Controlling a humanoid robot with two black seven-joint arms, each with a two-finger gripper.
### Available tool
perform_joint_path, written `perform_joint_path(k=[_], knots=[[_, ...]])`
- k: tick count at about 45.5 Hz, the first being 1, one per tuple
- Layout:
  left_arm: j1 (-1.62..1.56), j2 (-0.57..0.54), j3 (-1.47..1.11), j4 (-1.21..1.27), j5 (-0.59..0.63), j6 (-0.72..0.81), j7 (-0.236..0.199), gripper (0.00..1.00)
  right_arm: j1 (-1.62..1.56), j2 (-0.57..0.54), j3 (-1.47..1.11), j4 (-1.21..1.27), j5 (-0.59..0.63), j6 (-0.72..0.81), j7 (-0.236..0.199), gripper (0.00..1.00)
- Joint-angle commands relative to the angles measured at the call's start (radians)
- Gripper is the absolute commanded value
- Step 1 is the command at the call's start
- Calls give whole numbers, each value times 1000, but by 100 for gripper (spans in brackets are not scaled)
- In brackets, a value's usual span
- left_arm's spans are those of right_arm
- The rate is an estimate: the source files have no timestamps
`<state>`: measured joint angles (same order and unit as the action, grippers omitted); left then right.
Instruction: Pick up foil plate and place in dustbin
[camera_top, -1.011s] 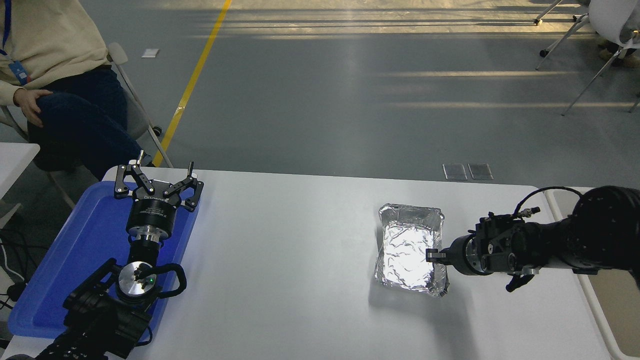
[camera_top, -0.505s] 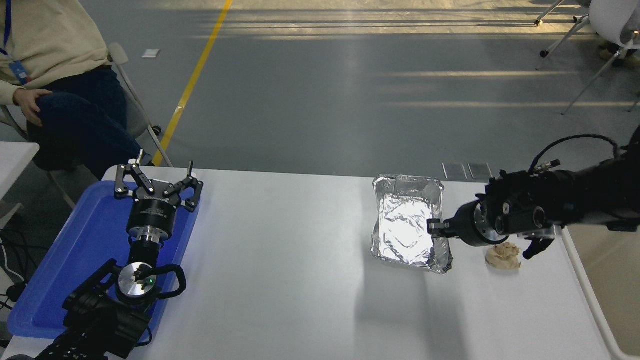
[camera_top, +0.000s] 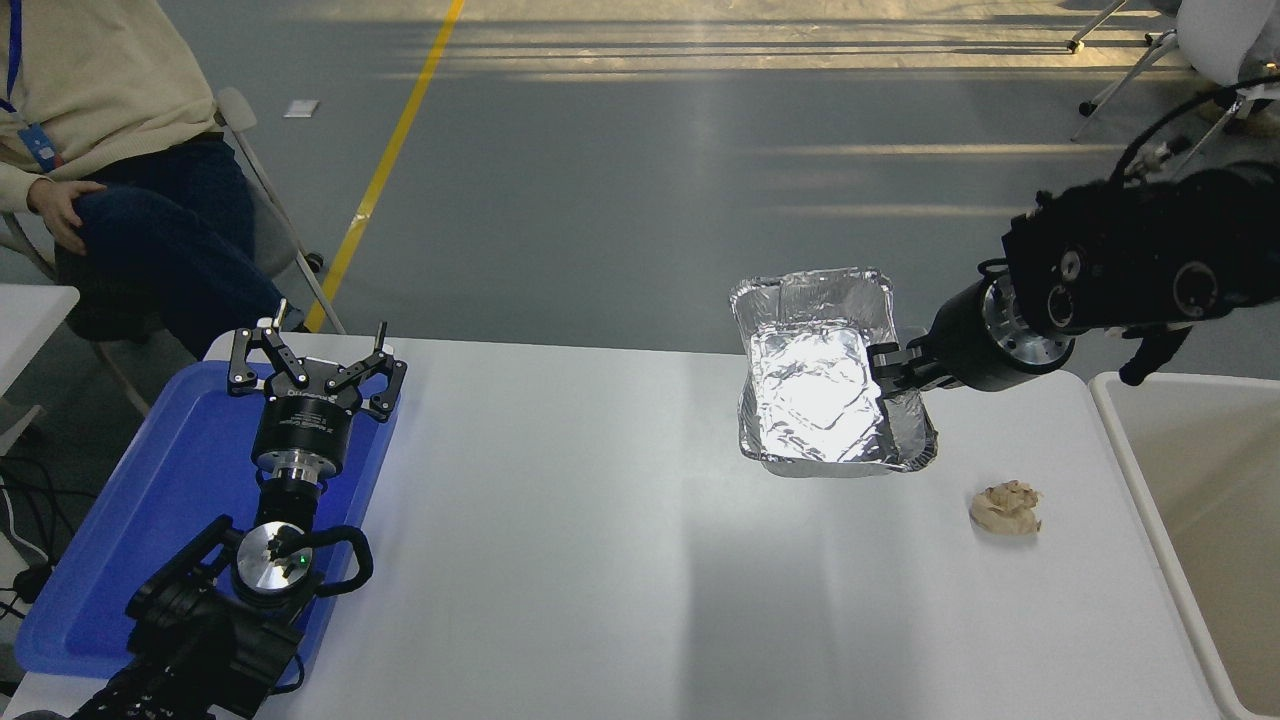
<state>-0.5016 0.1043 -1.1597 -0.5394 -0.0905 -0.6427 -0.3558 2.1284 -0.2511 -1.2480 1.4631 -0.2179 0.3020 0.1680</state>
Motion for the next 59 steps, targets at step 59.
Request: perform_joint_path(k=[59], knots=[[0, 0, 0, 1, 0, 0, 0, 100, -97, -594, -48, -219, -439, 190, 18, 0]])
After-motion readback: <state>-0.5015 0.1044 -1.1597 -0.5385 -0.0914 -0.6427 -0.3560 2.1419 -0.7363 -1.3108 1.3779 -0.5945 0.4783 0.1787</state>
